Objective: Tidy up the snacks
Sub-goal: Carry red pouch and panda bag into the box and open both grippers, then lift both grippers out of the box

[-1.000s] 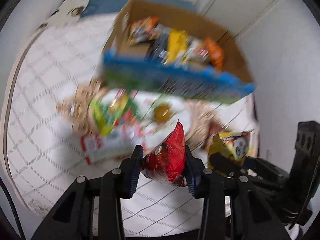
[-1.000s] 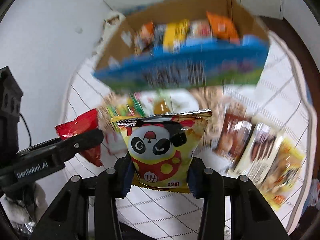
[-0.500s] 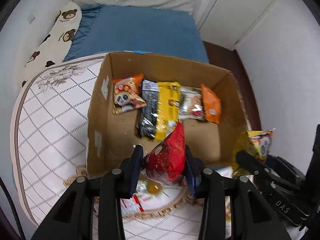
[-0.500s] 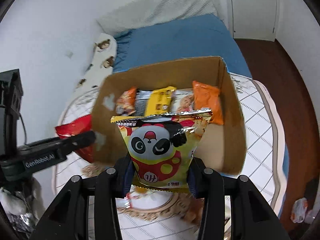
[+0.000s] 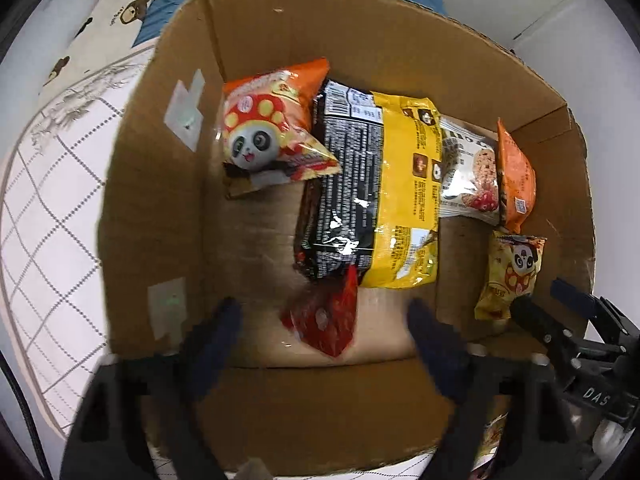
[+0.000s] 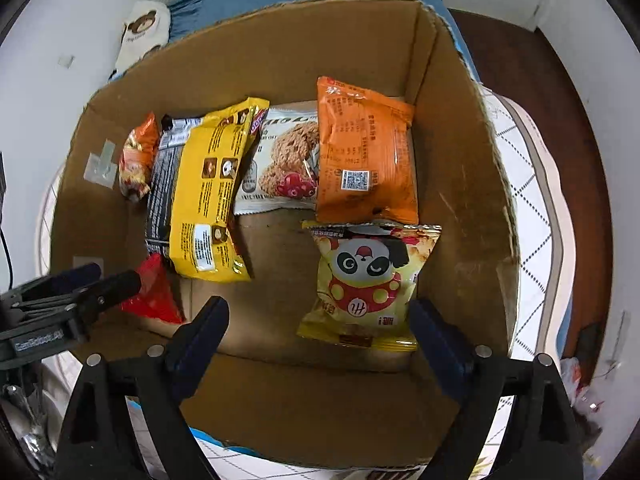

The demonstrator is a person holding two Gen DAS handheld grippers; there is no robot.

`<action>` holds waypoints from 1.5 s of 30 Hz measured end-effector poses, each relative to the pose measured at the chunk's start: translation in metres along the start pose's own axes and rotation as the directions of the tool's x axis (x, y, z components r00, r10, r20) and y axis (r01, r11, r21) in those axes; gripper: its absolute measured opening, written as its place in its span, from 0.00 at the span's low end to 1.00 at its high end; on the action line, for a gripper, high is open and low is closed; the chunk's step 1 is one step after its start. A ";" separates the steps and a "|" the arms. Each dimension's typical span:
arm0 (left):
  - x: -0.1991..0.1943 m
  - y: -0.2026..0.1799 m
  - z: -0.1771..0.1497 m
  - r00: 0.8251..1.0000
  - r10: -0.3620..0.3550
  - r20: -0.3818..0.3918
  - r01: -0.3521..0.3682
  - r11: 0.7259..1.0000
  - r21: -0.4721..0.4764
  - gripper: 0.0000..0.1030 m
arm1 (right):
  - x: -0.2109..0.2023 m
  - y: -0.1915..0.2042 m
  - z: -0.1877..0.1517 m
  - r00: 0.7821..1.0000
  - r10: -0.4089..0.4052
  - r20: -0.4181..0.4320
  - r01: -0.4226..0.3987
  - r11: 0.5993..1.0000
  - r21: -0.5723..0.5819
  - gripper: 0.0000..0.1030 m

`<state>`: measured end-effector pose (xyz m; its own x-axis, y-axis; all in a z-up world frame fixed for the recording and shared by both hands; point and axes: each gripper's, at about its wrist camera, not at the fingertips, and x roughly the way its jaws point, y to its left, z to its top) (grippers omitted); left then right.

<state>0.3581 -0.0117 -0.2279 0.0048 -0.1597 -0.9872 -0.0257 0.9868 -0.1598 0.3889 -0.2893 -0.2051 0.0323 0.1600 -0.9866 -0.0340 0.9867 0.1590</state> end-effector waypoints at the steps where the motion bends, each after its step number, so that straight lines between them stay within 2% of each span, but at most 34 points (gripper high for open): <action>1: 0.001 0.000 -0.002 1.000 0.010 0.004 -0.010 1.000 -0.003 0.85 | 0.000 0.001 0.000 1.000 0.004 0.000 -0.004 1.000 -0.010 0.91; 5: -0.001 -0.002 -0.007 0.999 0.041 0.032 -0.040 0.999 -0.009 0.85 | -0.001 0.000 0.003 1.000 0.002 0.019 -0.002 1.000 -0.023 0.92; 8: -0.009 -0.001 -0.012 0.994 0.089 0.069 -0.088 0.996 -0.018 0.85 | -0.004 -0.003 0.004 0.999 -0.008 0.039 0.009 1.000 -0.028 0.92; 12: -0.024 -0.002 -0.019 0.986 0.119 0.120 -0.116 0.993 -0.034 0.85 | -0.011 0.000 0.001 0.998 -0.013 0.061 0.015 0.999 -0.030 0.92; 17: -0.050 0.000 -0.027 0.975 0.119 0.186 -0.114 0.993 -0.036 0.85 | -0.033 0.004 -0.009 0.993 -0.028 0.112 0.031 0.999 -0.029 0.92; 21: -0.071 -0.002 -0.037 0.960 0.122 0.253 -0.120 0.992 -0.024 0.85 | -0.057 0.010 -0.021 0.984 -0.039 0.176 0.047 0.998 -0.043 0.92; 25: -0.092 -0.007 -0.052 0.945 0.103 0.310 -0.103 0.995 -0.017 0.85 | -0.082 0.017 -0.039 0.968 -0.038 0.247 0.050 0.998 -0.042 0.92; 30: -0.118 -0.012 -0.085 0.917 0.100 0.387 -0.108 0.994 -0.002 0.85 | -0.109 0.024 -0.069 0.947 -0.031 0.319 0.046 0.998 -0.039 0.92; 33: -0.135 -0.017 -0.108 0.895 0.100 0.434 -0.121 0.992 0.020 0.85 | -0.125 0.027 -0.088 0.935 -0.014 0.354 0.029 0.999 -0.035 0.92; 38: -0.158 -0.023 -0.136 0.875 0.072 0.478 -0.105 0.994 0.043 0.85 | -0.157 0.030 -0.123 0.911 0.014 0.412 -0.003 1.000 -0.026 0.92; 39: -0.164 -0.024 -0.144 0.869 0.066 0.491 -0.104 0.993 0.049 0.85 | -0.160 0.030 -0.129 0.910 0.021 0.414 -0.012 1.000 -0.023 0.92; 41: -0.168 -0.024 -0.152 0.867 0.056 0.495 -0.094 0.994 0.054 0.85 | -0.165 0.026 -0.144 0.909 0.034 0.416 -0.035 0.999 -0.005 0.92; 43: -0.168 -0.023 -0.163 0.870 0.043 0.492 -0.084 0.995 0.060 0.85 | -0.162 0.022 -0.157 0.917 0.037 0.398 -0.045 0.999 0.012 0.92; 45: -0.163 -0.020 -0.171 0.878 0.040 0.476 -0.076 0.996 0.056 0.85 | -0.148 0.013 -0.172 0.934 0.040 0.354 -0.060 0.997 0.046 0.92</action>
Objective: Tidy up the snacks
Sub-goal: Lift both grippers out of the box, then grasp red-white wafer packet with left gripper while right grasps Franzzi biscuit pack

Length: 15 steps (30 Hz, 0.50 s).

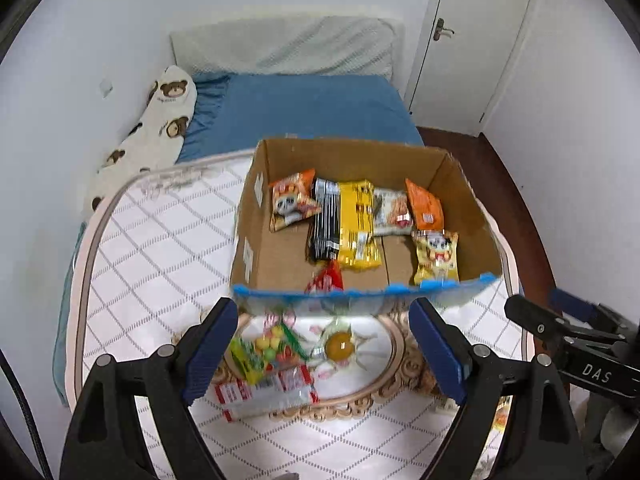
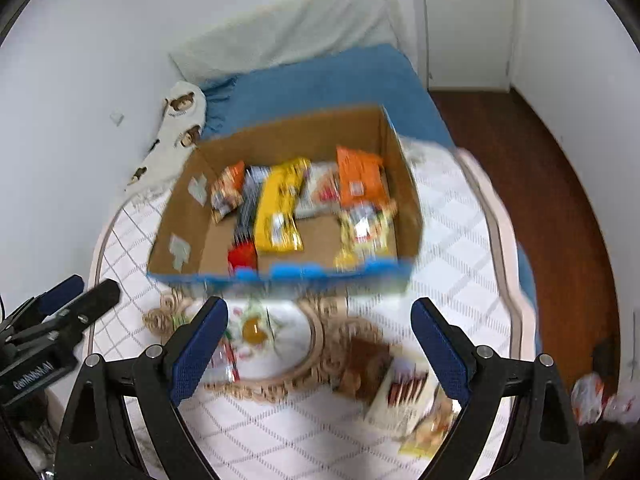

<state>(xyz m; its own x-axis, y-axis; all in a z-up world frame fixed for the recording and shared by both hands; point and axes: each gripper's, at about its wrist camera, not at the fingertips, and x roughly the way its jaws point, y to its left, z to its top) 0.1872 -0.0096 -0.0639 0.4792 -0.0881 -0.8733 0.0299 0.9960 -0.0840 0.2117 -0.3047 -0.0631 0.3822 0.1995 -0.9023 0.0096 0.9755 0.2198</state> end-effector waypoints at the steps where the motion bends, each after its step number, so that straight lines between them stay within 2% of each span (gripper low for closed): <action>1: 0.004 0.003 -0.007 1.000 -0.002 -0.017 0.002 1.000 -0.008 0.85 | 0.005 -0.005 -0.008 1.000 -0.002 -0.025 0.002 1.000 0.015 0.92; 5: 0.032 0.014 -0.035 0.994 0.034 -0.108 -0.037 0.999 -0.024 0.85 | 0.037 -0.041 -0.045 0.990 -0.026 -0.136 0.042 0.993 0.110 0.92; 8: 0.063 0.028 -0.062 0.977 0.044 -0.207 -0.058 0.997 -0.059 0.85 | 0.073 -0.069 -0.069 0.971 -0.082 -0.224 0.120 0.980 0.161 0.92; 11: 0.095 0.046 -0.092 0.948 0.058 -0.312 -0.092 0.991 -0.095 0.85 | 0.108 -0.085 -0.089 0.949 -0.100 -0.298 0.161 0.969 0.189 0.92; 15: 0.125 0.063 -0.120 0.912 0.041 -0.409 -0.106 0.985 -0.138 0.85 | 0.145 -0.092 -0.105 0.931 -0.086 -0.354 0.167 0.964 0.207 0.92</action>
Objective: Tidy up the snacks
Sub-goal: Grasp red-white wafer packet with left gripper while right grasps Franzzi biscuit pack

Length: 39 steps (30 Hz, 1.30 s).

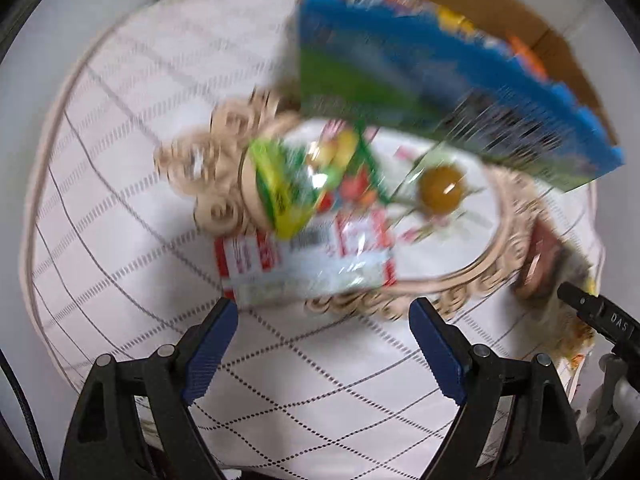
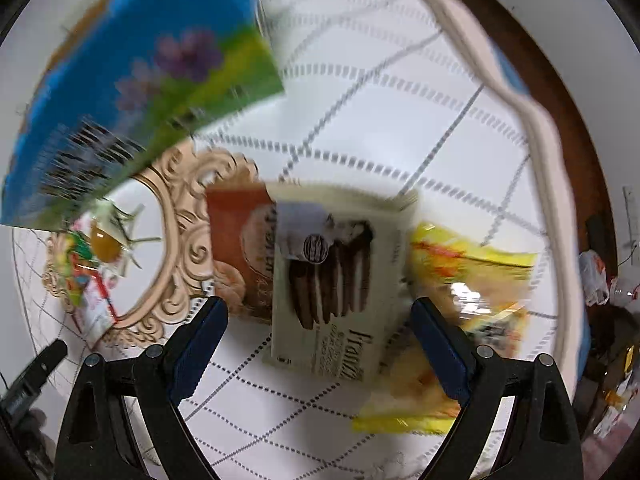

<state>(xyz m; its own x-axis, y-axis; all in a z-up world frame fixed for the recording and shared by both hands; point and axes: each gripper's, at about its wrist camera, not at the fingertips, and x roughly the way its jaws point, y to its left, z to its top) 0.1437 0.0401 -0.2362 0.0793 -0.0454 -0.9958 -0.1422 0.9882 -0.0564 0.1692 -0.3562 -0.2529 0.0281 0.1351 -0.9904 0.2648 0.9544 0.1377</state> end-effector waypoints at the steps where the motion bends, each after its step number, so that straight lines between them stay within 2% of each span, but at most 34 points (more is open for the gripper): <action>1: 0.006 0.003 -0.001 1.000 -0.003 -0.017 0.003 1.000 -0.007 0.85 | 0.008 0.000 -0.001 1.000 -0.008 -0.007 0.008 1.000 -0.001 0.90; 2: 0.009 0.004 0.000 1.000 -0.008 -0.028 0.008 1.000 -0.016 0.85 | 0.014 0.001 -0.001 1.000 -0.012 -0.009 0.012 1.000 -0.005 0.87; 4: 0.014 0.006 0.003 0.999 -0.023 -0.034 0.022 0.999 -0.031 0.85 | 0.021 0.003 -0.004 0.999 -0.039 0.004 0.039 0.999 -0.030 0.67; 6: 0.023 0.004 0.010 0.998 -0.027 -0.051 0.026 0.999 -0.032 0.85 | 0.018 0.004 -0.007 0.999 -0.040 0.035 0.042 0.998 -0.050 0.58; 8: 0.029 -0.003 0.018 0.999 -0.015 -0.047 0.015 1.000 -0.003 0.85 | 0.015 0.004 -0.011 0.999 -0.019 0.034 0.021 0.998 -0.056 0.58; 11: 0.034 -0.026 0.027 0.999 0.018 -0.041 -0.011 0.986 0.164 0.85 | 0.011 0.002 -0.017 1.000 0.008 0.014 -0.007 0.998 -0.064 0.57; 12: 0.036 -0.039 0.026 0.998 0.048 -0.045 -0.034 0.960 0.276 0.85 | 0.009 0.002 -0.019 1.000 0.015 0.009 -0.014 0.998 -0.068 0.57; 13: 0.039 -0.046 0.024 0.996 0.075 -0.043 -0.056 0.939 0.338 0.85 | 0.005 0.000 -0.023 1.000 0.024 0.002 -0.024 0.997 -0.075 0.57; 14: 0.043 -0.055 0.021 0.992 0.124 -0.033 -0.099 0.900 0.424 0.85 | 0.003 0.001 -0.025 1.000 0.031 -0.002 -0.031 0.996 -0.081 0.57; 16: 0.054 -0.070 0.013 0.975 0.221 0.007 -0.185 0.797 0.575 0.85 | -0.002 0.004 -0.029 0.999 0.044 -0.006 -0.044 0.994 -0.095 0.56; 17: 0.059 -0.073 0.011 0.970 0.242 0.013 -0.199 0.766 0.612 0.85 | -0.005 0.007 -0.032 0.999 0.052 -0.006 -0.053 0.993 -0.106 0.56; 18: 0.068 -0.079 0.008 0.962 0.271 0.027 -0.220 0.714 0.665 0.85 | -0.006 0.008 -0.034 0.998 0.057 -0.005 -0.057 0.992 -0.114 0.55; 19: 0.073 -0.082 0.006 0.956 0.289 0.042 -0.236 0.681 0.693 0.85 | -0.009 0.012 -0.036 0.998 0.064 -0.003 -0.064 0.990 -0.127 0.53; 21: 0.079 -0.087 0.006 0.955 0.291 0.054 -0.238 0.649 0.723 0.86 | -0.011 0.019 -0.038 0.998 0.066 -0.007 -0.066 0.987 -0.146 0.53; 23: 0.079 -0.089 0.008 0.962 0.269 0.055 -0.224 0.656 0.721 0.85 | -0.010 0.034 -0.042 0.998 0.060 -0.018 -0.062 0.983 -0.173 0.53; 24: 0.078 -0.089 0.010 0.966 0.254 0.042 -0.209 0.674 0.708 0.80 | -0.006 0.040 -0.040 0.998 0.053 -0.029 -0.058 0.981 -0.185 0.53; 25: 0.077 -0.086 0.012 0.973 0.231 0.011 -0.176 0.711 0.680 0.71 | -0.001 0.041 -0.039 0.998 0.050 -0.045 -0.058 0.979 -0.194 0.53; 26: 0.077 -0.083 0.013 0.977 0.215 -0.011 -0.156 0.741 0.653 0.69 | 0.004 0.043 -0.042 0.997 0.046 -0.060 -0.058 0.978 -0.198 0.53; 28: 0.077 -0.073 0.014 0.979 0.193 -0.062 -0.126 0.819 0.560 0.65 | 0.012 0.049 -0.046 0.995 0.047 -0.091 -0.063 0.980 -0.191 0.57; 29: 0.078 -0.065 0.015 0.979 0.170 -0.109 -0.099 0.874 0.475 0.64 | 0.017 0.051 -0.040 0.993 0.053 -0.104 -0.071 0.981 -0.180 0.59; 30: 0.077 -0.058 0.015 0.980 0.137 -0.144 -0.069 0.915 0.398 0.64 | 0.020 0.046 -0.038 0.992 0.058 -0.112 -0.077 0.982 -0.174 0.61; 31: 0.076 -0.053 0.017 0.980 0.104 -0.171 -0.040 0.940 0.340 0.64 | 0.024 0.045 -0.038 0.991 0.060 -0.122 -0.080 0.982 -0.173 0.62; 33: 0.077 -0.034 0.017 0.969 -0.033 -0.246 0.068 0.989 0.134 0.64 | 0.031 0.047 -0.039 0.988 0.050 -0.144 -0.075 0.981 -0.178 0.67; 35: 0.078 -0.020 0.017 0.951 -0.143 -0.273 0.147 0.989 -0.006 0.67 | 0.036 0.053 -0.043 0.986 0.056 -0.159 -0.087 0.977 -0.193 0.72; 36: 0.080 -0.017 0.017 0.942 -0.177 -0.286 0.174 0.984 -0.035 0.69 | 0.037 0.055 -0.044 0.985 0.053 -0.162 -0.086 0.976 -0.200 0.74; 39: 0.084 -0.024 0.017 0.934 -0.165 -0.318 0.183 0.983 0.030 0.72 | 0.042 0.062 -0.044 0.984 0.042 -0.172 -0.080 0.972 -0.220 0.81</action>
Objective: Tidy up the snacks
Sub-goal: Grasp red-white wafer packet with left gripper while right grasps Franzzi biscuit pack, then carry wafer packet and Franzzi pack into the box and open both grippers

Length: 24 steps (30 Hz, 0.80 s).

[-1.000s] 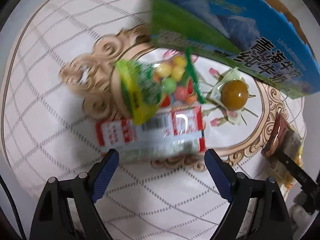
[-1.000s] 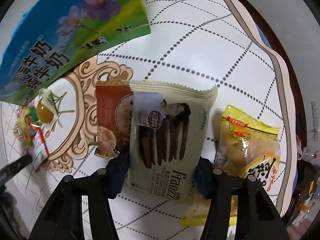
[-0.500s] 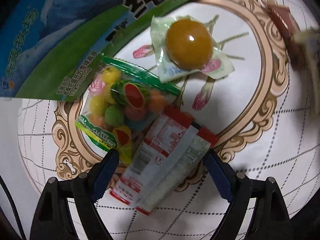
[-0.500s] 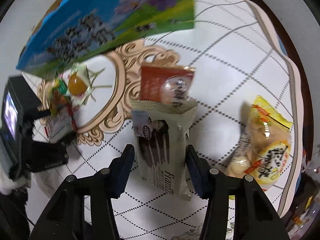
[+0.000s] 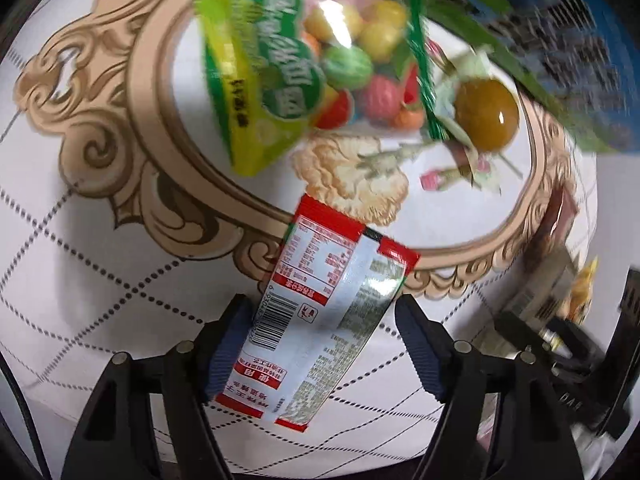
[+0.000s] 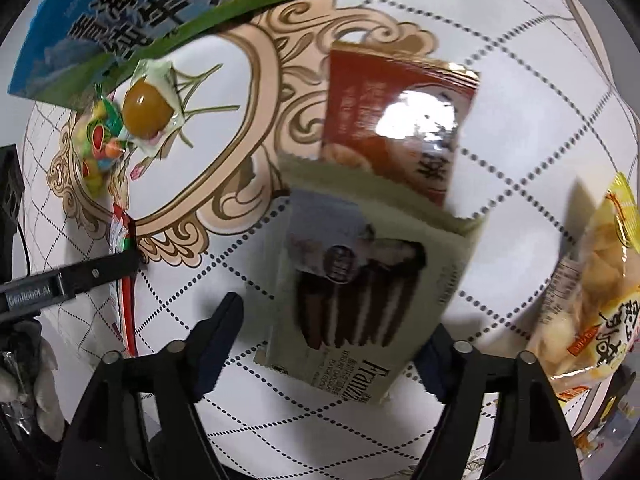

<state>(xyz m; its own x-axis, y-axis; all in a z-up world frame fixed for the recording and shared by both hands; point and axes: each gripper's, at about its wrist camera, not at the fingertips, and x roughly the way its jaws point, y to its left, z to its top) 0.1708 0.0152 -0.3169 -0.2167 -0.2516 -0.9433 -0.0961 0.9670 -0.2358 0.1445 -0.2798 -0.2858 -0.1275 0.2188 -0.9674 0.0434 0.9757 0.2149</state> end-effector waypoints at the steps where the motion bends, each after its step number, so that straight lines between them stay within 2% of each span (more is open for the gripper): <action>1: 0.003 -0.008 -0.001 0.999 0.030 -0.020 -0.029 0.998 0.059 0.75 | 0.003 0.005 0.001 1.000 -0.005 -0.003 0.005 1.000 -0.009 0.81; 3: 0.016 -0.014 0.000 0.993 0.106 -0.060 -0.095 0.982 0.165 0.78 | 0.013 0.016 0.003 1.000 -0.019 -0.007 0.018 1.000 -0.023 0.81; 6: 0.022 -0.029 -0.004 0.981 0.191 -0.032 -0.180 0.959 0.217 0.78 | 0.015 0.023 0.007 0.999 -0.043 0.028 0.045 0.998 -0.040 0.79; 8: 0.021 -0.037 -0.010 0.980 0.197 0.030 -0.199 0.964 0.179 0.71 | 0.012 0.033 0.009 0.994 -0.081 0.075 0.087 0.992 -0.087 0.61; 9: 0.019 -0.040 -0.014 0.979 0.192 0.063 -0.199 0.969 0.145 0.61 | 0.011 0.037 0.008 0.992 -0.088 0.086 0.097 0.988 -0.118 0.56; 11: 0.019 -0.048 -0.018 0.984 0.155 0.087 -0.162 0.983 0.088 0.57 | 0.011 0.045 0.007 0.996 -0.054 0.077 0.067 0.983 -0.172 0.56; 12: 0.016 -0.044 -0.018 0.989 0.107 0.101 -0.111 0.994 0.026 0.57 | 0.012 0.050 0.005 0.997 -0.044 0.064 0.056 0.981 -0.188 0.56; 14: 0.013 -0.029 -0.020 0.993 0.042 0.111 -0.037 0.998 -0.049 0.57 | 0.015 0.053 0.002 0.999 -0.027 0.032 0.033 0.979 -0.199 0.56; 16: 0.017 -0.024 -0.019 0.995 0.003 0.098 0.004 0.998 -0.067 0.63 | 0.018 0.055 0.002 1.000 0.002 0.024 0.002 0.985 -0.170 0.59; 17: 0.023 -0.027 -0.018 0.998 0.000 0.069 0.002 0.999 -0.035 0.66 | 0.019 0.051 0.003 1.000 0.020 0.016 -0.017 0.989 -0.149 0.61; 19: 0.029 -0.022 -0.016 0.999 0.037 0.029 -0.039 0.998 0.052 0.70 | 0.019 0.044 0.007 0.999 0.048 0.000 -0.048 0.993 -0.109 0.65; 21: 0.035 -0.038 -0.023 0.992 0.128 0.023 -0.130 0.981 0.143 0.70 | 0.010 0.027 0.007 0.999 0.048 -0.007 -0.048 0.994 -0.100 0.65; 23: 0.037 -0.047 -0.023 0.985 0.169 0.046 -0.174 0.972 0.158 0.69 | 0.016 0.031 0.005 1.000 0.019 0.000 -0.019 0.993 -0.118 0.65; 24: 0.036 -0.050 -0.025 0.979 0.185 0.082 -0.196 0.969 0.153 0.64 | 0.017 0.034 0.003 1.000 -0.003 0.015 0.005 0.991 -0.136 0.65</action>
<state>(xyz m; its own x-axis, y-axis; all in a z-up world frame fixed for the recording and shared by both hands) 0.1435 -0.0436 -0.3330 -0.1499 -0.0641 -0.9866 0.0979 0.9920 -0.0793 0.1470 -0.2426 -0.2953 -0.1126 0.2153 -0.9700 -0.0922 0.9698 0.2260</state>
